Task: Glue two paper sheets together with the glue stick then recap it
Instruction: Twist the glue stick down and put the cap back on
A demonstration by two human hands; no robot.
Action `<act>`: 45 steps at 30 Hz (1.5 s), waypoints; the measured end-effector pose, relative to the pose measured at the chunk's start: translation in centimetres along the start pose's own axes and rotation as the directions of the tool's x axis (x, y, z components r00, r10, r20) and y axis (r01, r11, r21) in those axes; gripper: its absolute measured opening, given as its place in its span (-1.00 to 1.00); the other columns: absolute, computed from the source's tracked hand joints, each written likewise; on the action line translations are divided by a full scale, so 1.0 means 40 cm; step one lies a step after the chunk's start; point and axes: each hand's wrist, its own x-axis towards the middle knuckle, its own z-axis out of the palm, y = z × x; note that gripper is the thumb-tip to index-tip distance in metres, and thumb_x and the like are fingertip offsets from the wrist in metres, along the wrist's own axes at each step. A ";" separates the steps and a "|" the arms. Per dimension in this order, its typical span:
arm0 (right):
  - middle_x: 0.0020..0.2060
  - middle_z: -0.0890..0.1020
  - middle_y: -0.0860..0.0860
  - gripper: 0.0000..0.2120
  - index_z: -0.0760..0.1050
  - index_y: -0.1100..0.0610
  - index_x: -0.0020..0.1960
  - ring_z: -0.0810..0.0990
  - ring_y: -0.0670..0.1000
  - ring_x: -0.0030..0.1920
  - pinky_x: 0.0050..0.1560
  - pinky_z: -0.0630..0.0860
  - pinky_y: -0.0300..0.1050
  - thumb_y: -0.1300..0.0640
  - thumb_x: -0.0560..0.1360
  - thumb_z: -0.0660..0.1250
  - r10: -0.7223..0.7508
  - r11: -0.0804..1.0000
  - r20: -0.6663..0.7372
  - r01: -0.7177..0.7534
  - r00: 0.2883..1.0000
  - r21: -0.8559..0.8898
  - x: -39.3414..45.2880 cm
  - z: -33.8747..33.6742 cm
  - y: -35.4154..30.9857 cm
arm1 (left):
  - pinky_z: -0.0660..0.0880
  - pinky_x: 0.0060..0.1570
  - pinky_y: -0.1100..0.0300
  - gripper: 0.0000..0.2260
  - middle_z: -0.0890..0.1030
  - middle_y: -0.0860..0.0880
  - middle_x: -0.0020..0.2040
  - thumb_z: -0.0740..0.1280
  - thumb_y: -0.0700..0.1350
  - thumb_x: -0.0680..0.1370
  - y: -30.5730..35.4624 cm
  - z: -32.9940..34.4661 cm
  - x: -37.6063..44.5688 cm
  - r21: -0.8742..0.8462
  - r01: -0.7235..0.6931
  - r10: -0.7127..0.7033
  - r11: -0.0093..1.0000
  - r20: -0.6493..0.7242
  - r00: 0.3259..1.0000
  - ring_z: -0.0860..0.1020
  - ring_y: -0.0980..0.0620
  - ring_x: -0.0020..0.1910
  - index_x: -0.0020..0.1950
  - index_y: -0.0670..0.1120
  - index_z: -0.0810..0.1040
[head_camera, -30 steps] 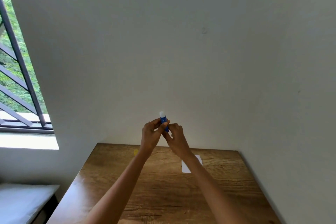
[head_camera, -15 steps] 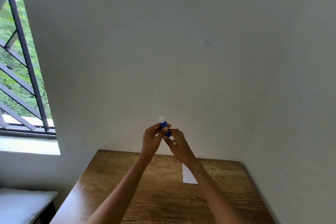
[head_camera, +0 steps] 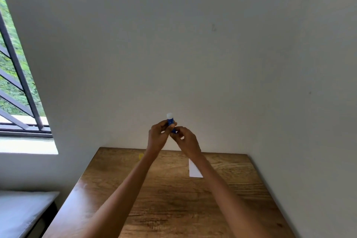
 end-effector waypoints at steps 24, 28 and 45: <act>-0.41 0.49 -0.05 -0.75 0.58 0.13 0.04 0.41 -0.11 -0.35 -0.20 0.32 -0.15 -0.01 0.50 0.30 0.049 0.998 0.028 -0.050 0.998 0.032 -0.028 -0.001 -0.010 | 0.50 0.13 0.11 -0.85 0.69 -0.04 -0.03 0.36 -0.12 0.50 0.014 -0.031 -0.028 -0.129 0.013 0.002 0.992 0.115 0.993 0.64 0.11 0.00 0.05 -0.03 0.61; -0.35 0.57 0.02 -0.75 0.50 0.21 -0.06 0.52 0.03 -0.31 -0.04 0.35 -0.06 0.04 0.41 0.42 0.036 0.991 -0.453 -0.088 0.891 -0.096 -0.054 0.065 -0.028 | 0.11 0.40 -0.22 -0.89 0.67 0.18 -0.14 0.40 -0.05 0.46 0.019 0.022 -0.037 0.036 -0.056 0.058 0.998 -0.068 0.996 0.61 0.25 -0.02 -0.02 0.06 0.62; -0.33 0.51 0.02 -0.85 0.49 0.13 -0.13 0.44 0.00 -0.26 -0.20 0.35 -0.07 0.07 0.43 0.40 -0.135 0.987 -0.347 0.096 0.928 -0.128 -0.074 0.049 0.044 | -0.06 0.46 -0.11 -0.83 0.68 0.00 0.01 0.41 -0.13 0.45 -0.014 0.014 -0.070 0.151 -0.120 0.118 0.981 0.021 0.993 0.61 0.12 0.04 0.03 -0.09 0.63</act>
